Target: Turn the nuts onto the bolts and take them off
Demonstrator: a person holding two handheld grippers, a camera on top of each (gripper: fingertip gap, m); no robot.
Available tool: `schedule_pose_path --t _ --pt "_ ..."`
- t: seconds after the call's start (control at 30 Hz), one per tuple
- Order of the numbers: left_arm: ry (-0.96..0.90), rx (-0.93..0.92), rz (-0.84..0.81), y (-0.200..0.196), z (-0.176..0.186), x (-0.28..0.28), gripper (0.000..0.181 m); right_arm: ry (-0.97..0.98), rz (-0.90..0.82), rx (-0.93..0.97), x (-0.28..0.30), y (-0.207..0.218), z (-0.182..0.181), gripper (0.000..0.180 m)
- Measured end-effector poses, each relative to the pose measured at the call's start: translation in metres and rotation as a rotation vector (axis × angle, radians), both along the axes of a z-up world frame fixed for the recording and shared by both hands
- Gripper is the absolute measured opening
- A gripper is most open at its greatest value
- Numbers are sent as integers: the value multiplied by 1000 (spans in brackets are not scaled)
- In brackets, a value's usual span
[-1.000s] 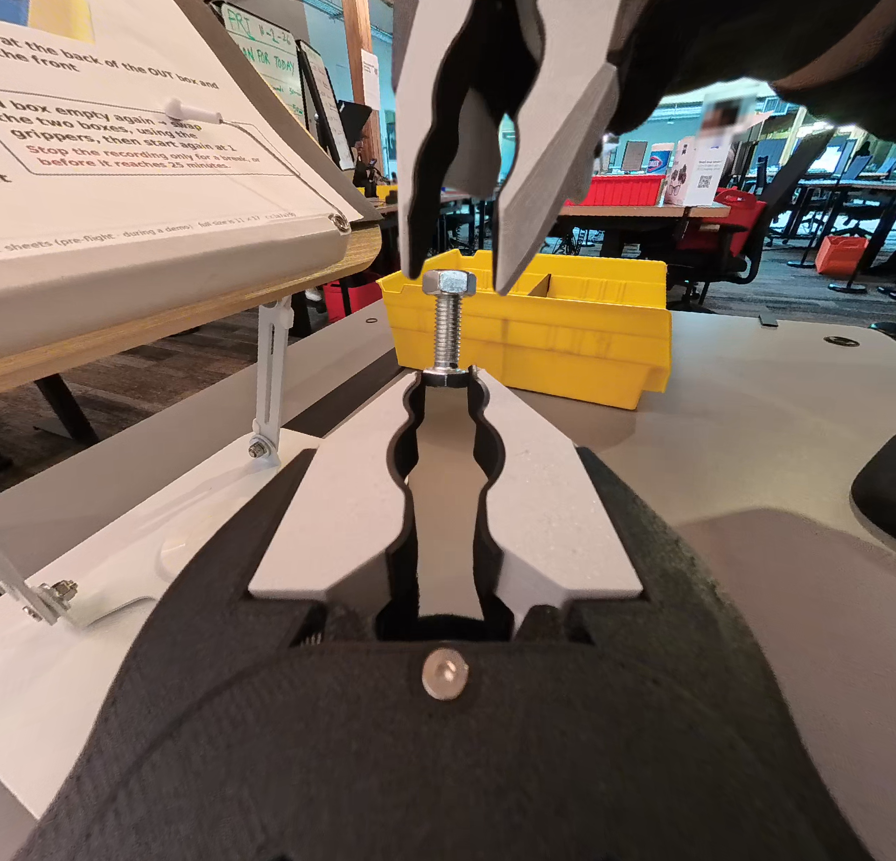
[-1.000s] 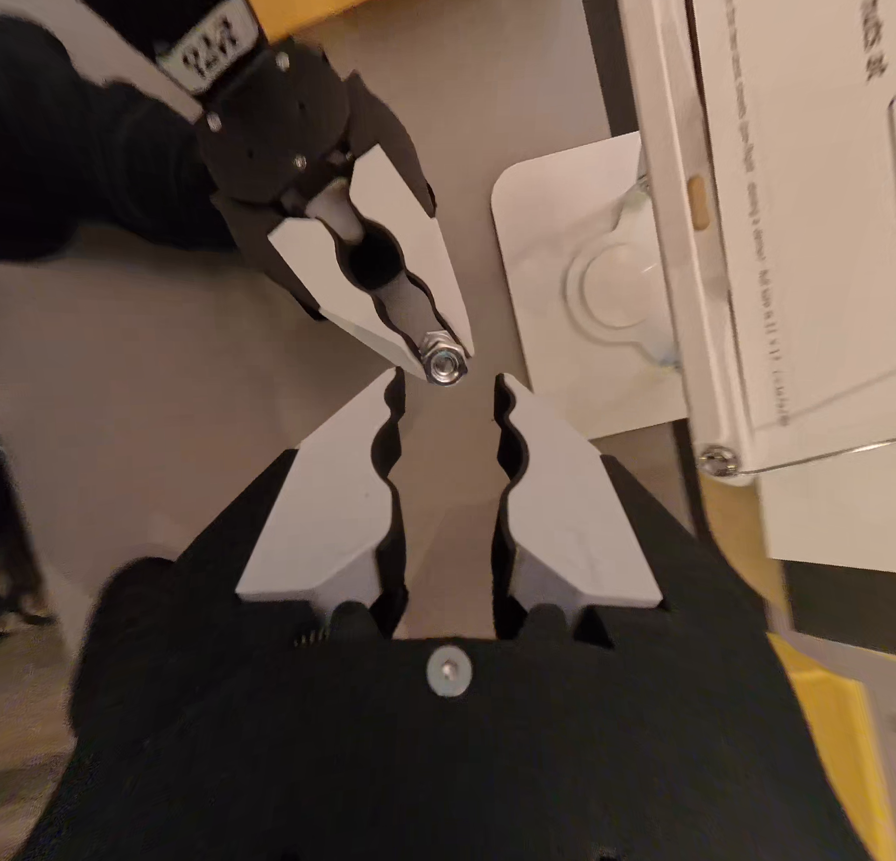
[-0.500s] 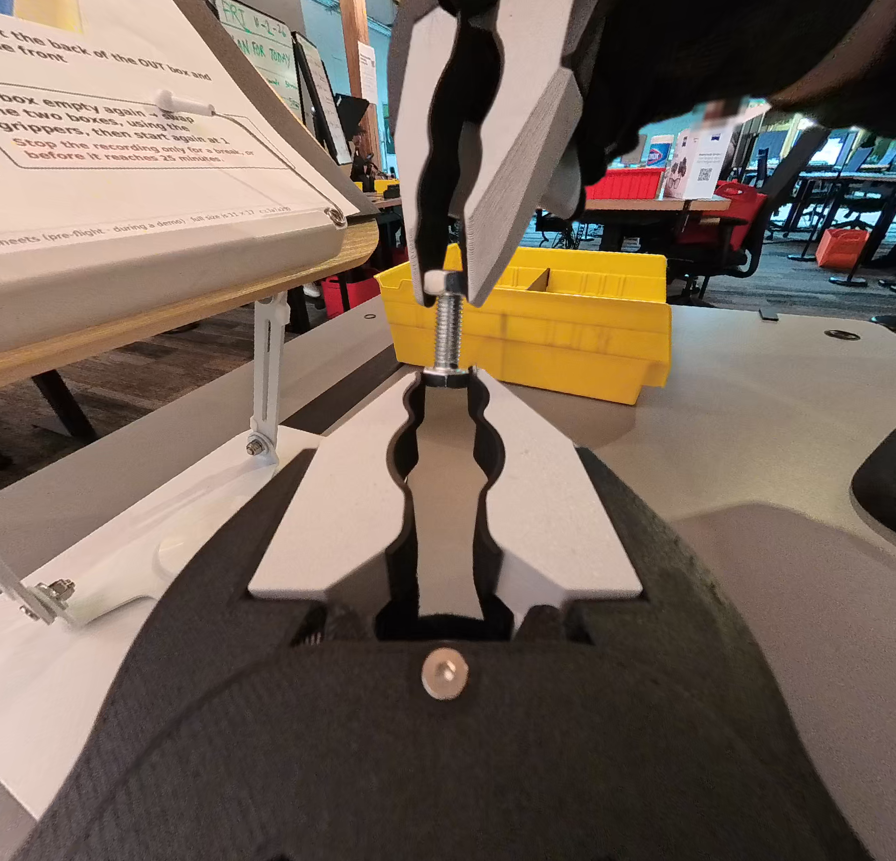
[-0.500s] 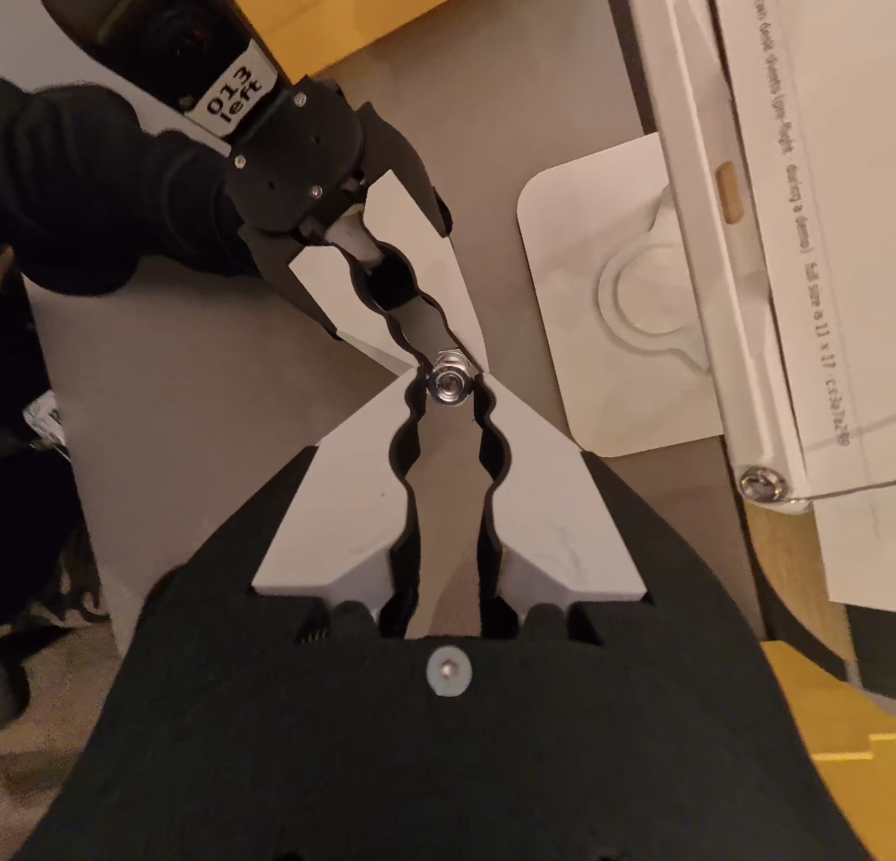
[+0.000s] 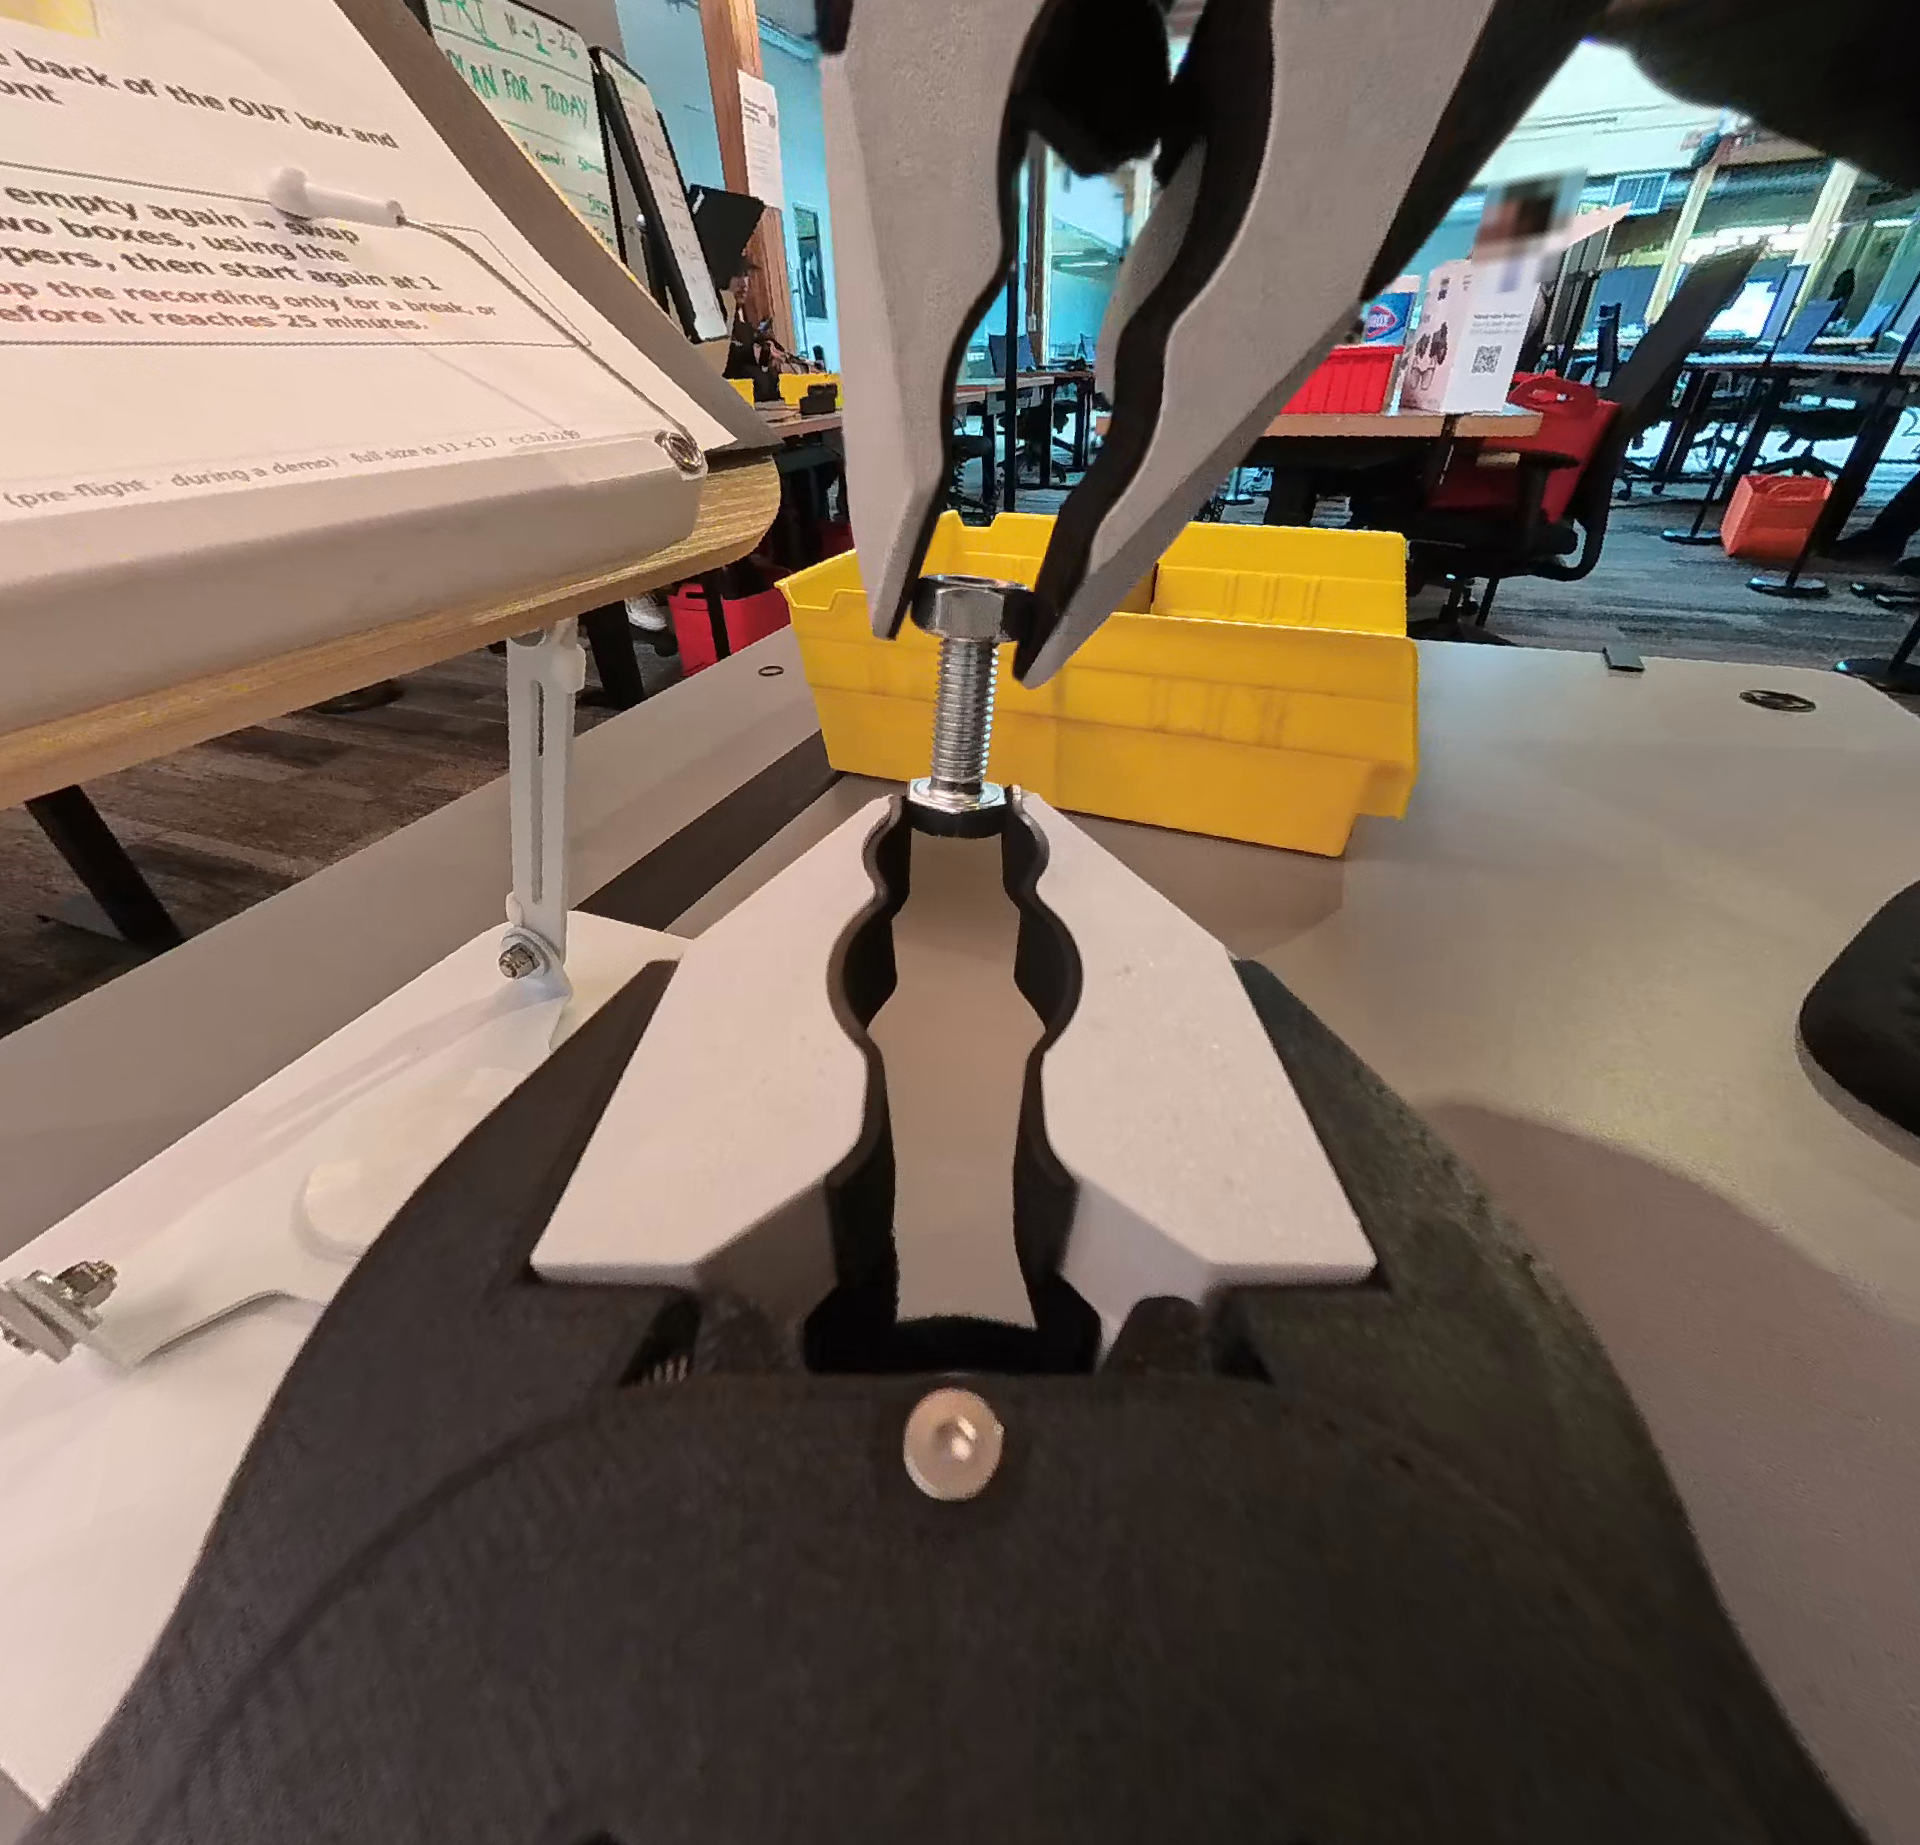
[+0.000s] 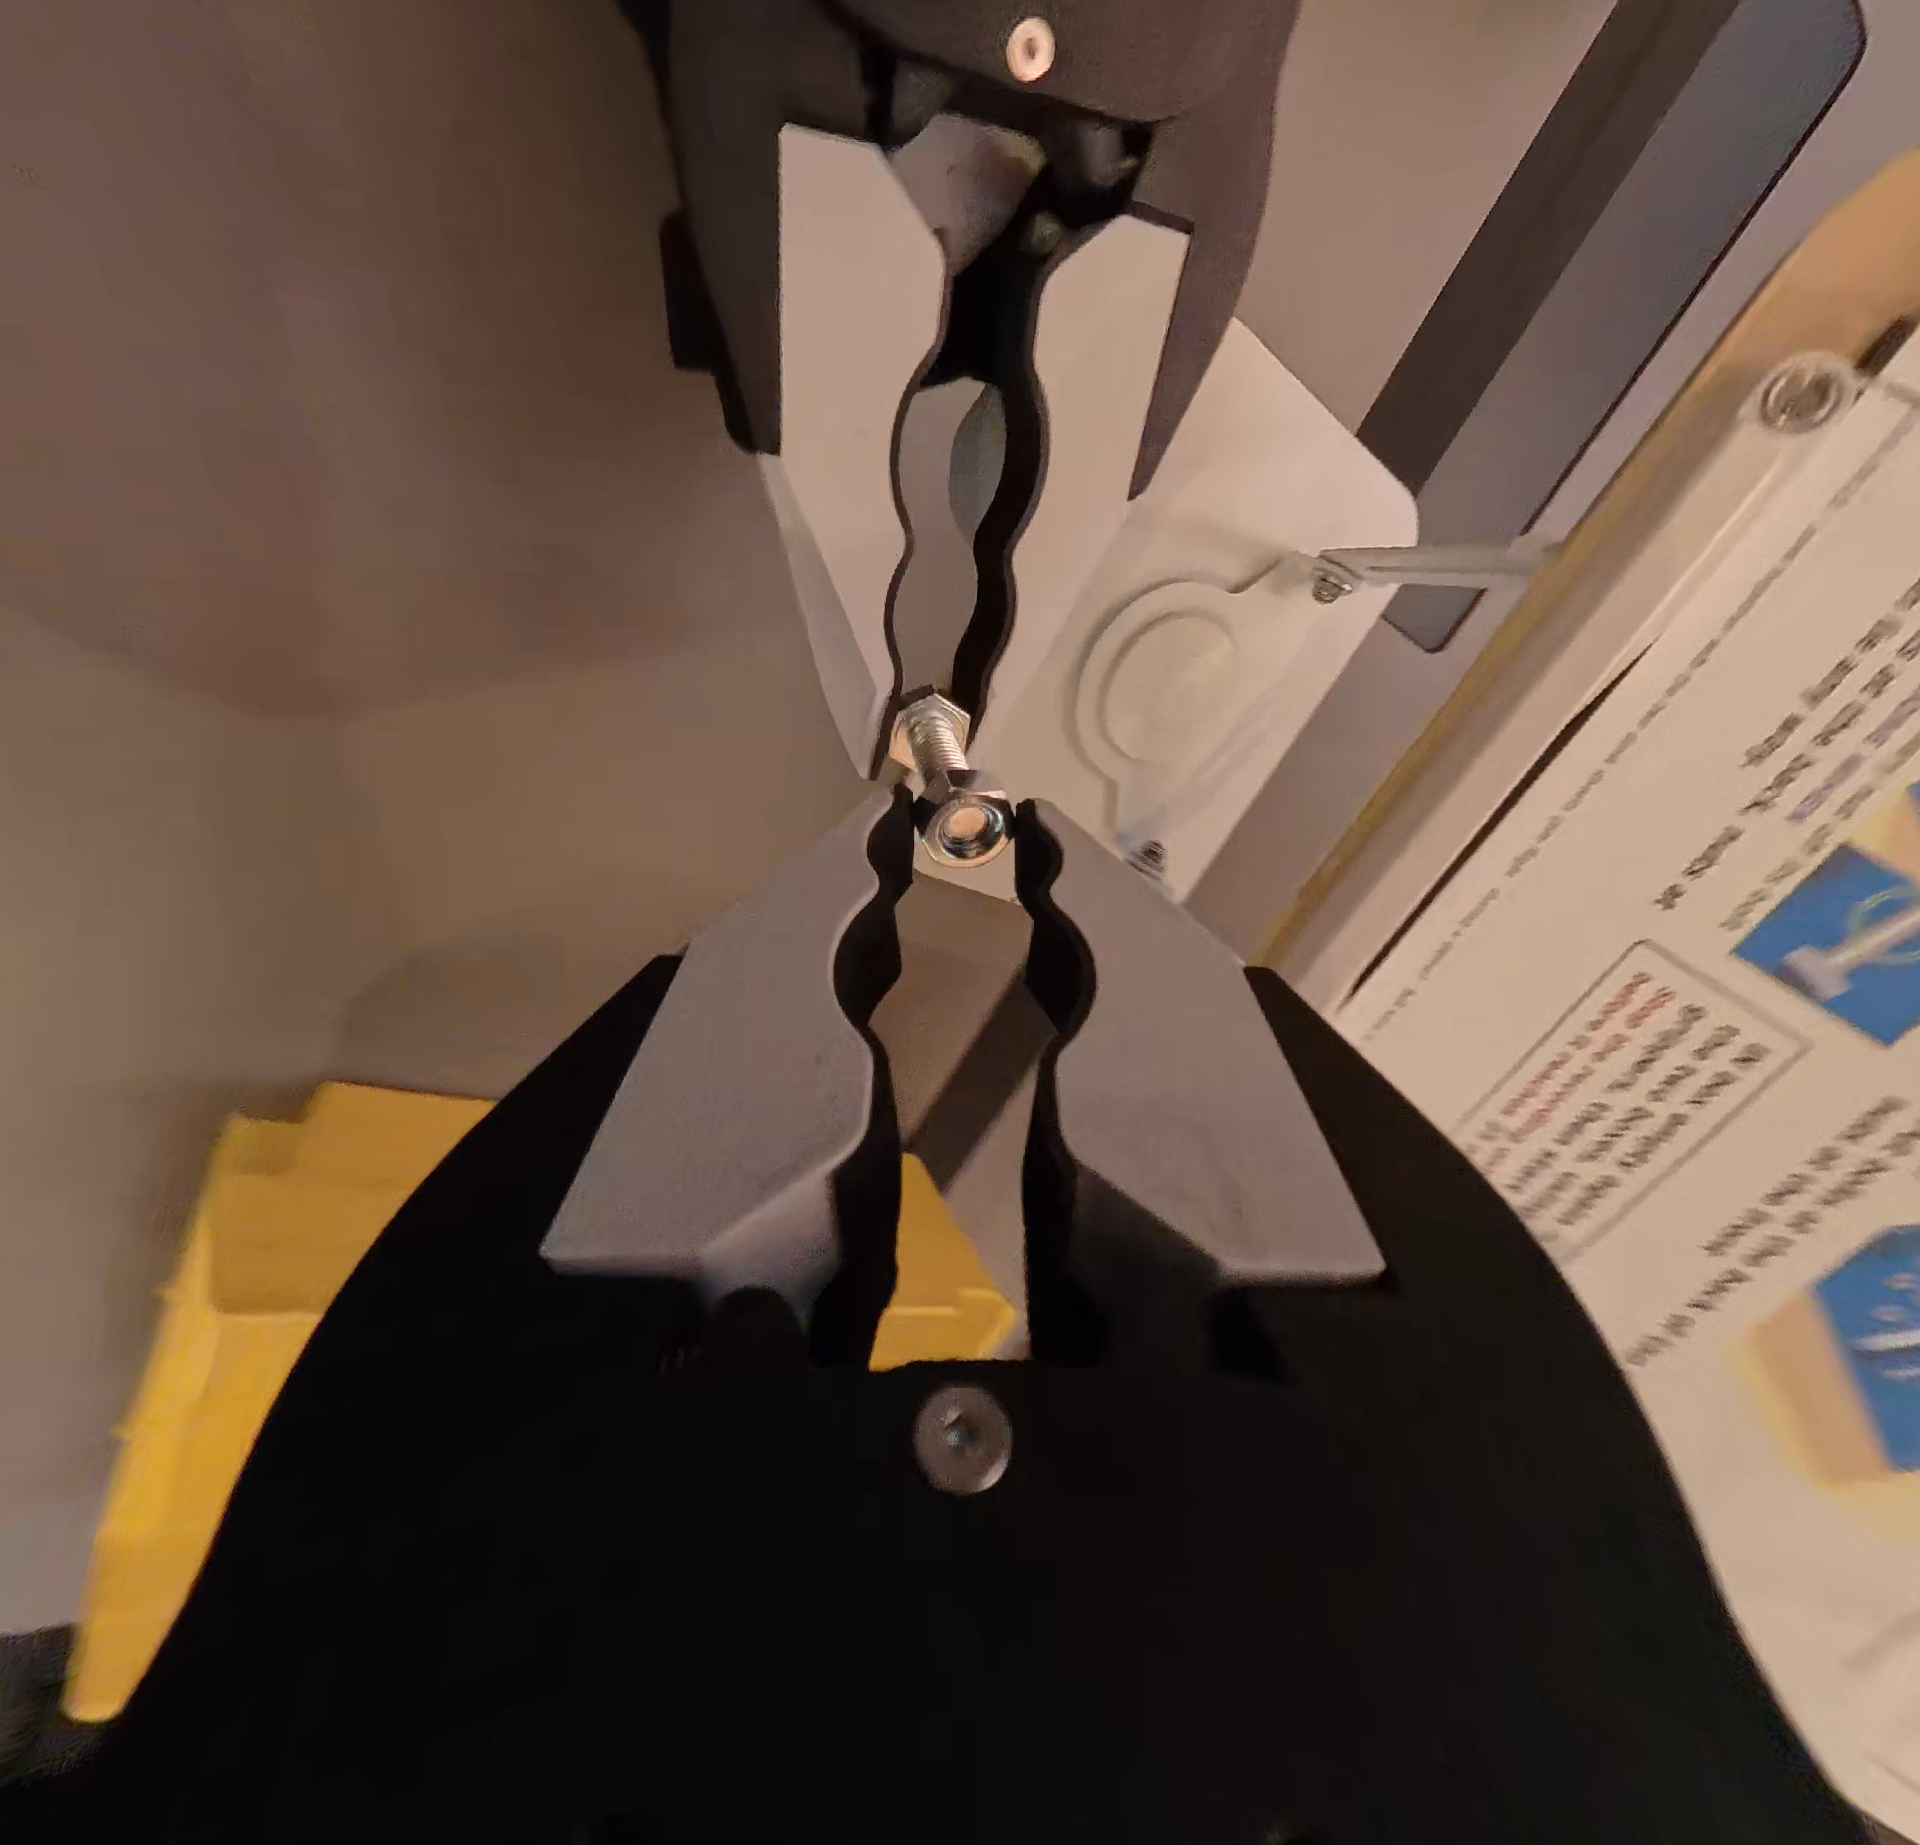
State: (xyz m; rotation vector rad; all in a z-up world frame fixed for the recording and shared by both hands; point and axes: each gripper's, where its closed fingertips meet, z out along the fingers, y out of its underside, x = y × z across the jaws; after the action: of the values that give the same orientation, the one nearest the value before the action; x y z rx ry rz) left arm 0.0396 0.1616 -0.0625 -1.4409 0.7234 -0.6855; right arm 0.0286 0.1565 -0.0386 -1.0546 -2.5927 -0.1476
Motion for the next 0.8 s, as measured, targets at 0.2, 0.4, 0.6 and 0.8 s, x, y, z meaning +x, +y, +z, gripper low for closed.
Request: schedule_pose_path --t 0.2,0.4,0.6,0.8 --pt "-14 -6 6 2 1 -3 16 -68 207 321 -2 8 1 16" --pt "-22 -8 10 2 1 -4 16 -78 278 468 -5 12 2 17" --pt "-21 -2 7 1 3 -3 16 -37 212 416 -3 15 7 39" --pt "-24 0 14 2 3 -4 16 109 -121 93 2 9 19 43"
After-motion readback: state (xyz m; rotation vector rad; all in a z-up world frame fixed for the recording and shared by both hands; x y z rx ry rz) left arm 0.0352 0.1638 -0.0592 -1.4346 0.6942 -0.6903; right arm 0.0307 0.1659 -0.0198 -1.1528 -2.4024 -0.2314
